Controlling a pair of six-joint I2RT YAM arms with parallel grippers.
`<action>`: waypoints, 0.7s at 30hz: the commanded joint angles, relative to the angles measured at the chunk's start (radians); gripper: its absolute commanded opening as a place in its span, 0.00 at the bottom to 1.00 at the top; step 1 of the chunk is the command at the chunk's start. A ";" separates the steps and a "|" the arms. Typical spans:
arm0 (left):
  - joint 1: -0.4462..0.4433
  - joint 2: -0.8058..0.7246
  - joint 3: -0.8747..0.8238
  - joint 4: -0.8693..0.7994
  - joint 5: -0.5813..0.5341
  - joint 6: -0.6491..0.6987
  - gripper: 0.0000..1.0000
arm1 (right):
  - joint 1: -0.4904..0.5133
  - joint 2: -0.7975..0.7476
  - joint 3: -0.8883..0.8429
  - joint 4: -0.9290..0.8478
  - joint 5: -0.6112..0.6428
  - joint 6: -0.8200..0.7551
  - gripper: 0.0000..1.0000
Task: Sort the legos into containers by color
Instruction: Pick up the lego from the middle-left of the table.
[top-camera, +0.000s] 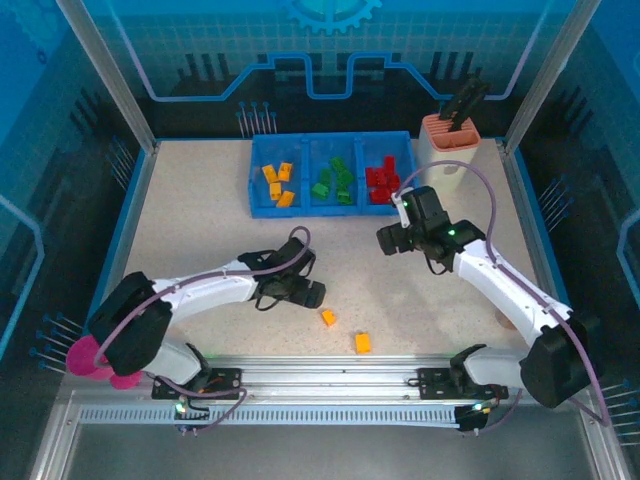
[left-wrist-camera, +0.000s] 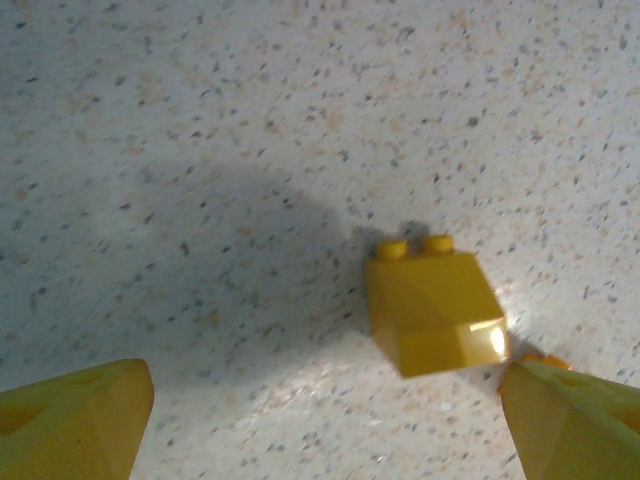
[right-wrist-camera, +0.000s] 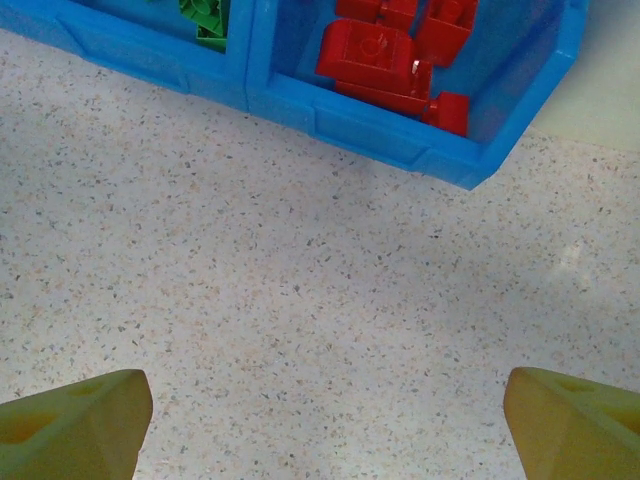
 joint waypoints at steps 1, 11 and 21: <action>-0.018 0.050 0.052 0.023 0.038 -0.025 0.90 | -0.031 -0.027 -0.025 0.024 -0.025 0.009 0.92; -0.036 0.172 0.128 -0.039 0.037 -0.063 0.83 | -0.083 -0.044 -0.058 0.046 -0.058 -0.017 0.91; -0.048 0.254 0.181 -0.084 0.045 -0.095 0.62 | -0.109 -0.048 -0.089 0.073 -0.083 -0.020 0.90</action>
